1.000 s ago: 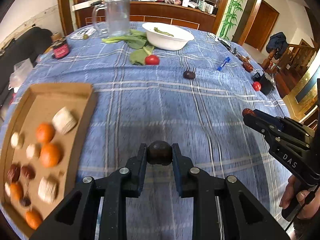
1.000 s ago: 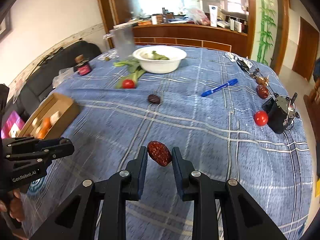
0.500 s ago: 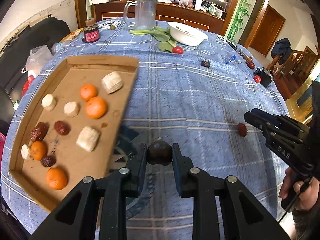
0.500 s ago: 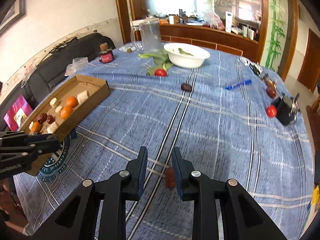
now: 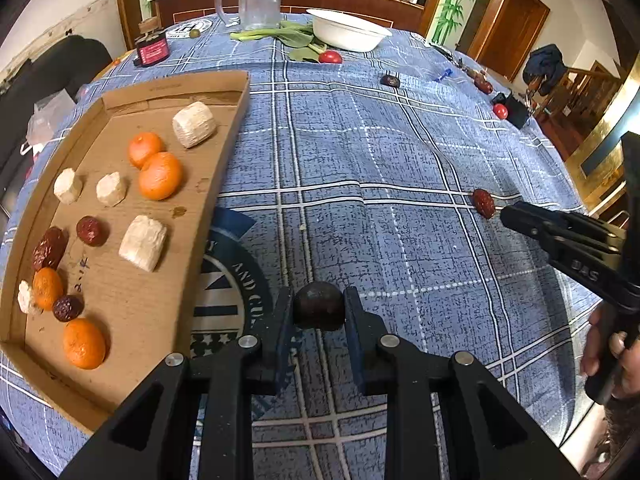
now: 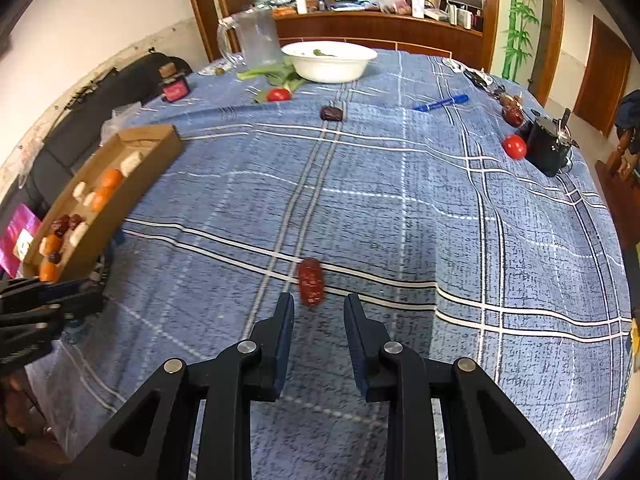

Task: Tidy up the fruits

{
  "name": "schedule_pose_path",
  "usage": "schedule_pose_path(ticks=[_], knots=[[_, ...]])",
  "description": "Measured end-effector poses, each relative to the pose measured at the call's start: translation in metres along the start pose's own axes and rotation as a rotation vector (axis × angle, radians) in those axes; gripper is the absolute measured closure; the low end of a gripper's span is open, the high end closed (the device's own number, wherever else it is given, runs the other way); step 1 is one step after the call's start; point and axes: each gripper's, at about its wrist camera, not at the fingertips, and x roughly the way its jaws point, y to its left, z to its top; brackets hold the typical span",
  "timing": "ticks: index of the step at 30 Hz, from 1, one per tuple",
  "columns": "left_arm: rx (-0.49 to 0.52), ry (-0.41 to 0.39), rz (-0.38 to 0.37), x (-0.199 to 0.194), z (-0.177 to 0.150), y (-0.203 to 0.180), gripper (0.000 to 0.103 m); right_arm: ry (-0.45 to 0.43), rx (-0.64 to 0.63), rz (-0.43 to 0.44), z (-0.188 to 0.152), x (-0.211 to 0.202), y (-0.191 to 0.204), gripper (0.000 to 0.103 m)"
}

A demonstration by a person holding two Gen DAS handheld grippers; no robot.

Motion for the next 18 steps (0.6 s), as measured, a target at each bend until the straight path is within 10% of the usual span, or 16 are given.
schedule_pose_path(ticks=[13, 18], knots=[[0.004, 0.011, 0.051, 0.01, -0.007, -0.014, 0.077, -0.008, -0.036, 0.085, 0.003, -0.011, 0.027, 0.071], [-0.014, -0.018, 0.067, -0.006, -0.014, -0.016, 0.061, -0.017, -0.1, 0.105, 0.0, -0.016, 0.047, 0.063]])
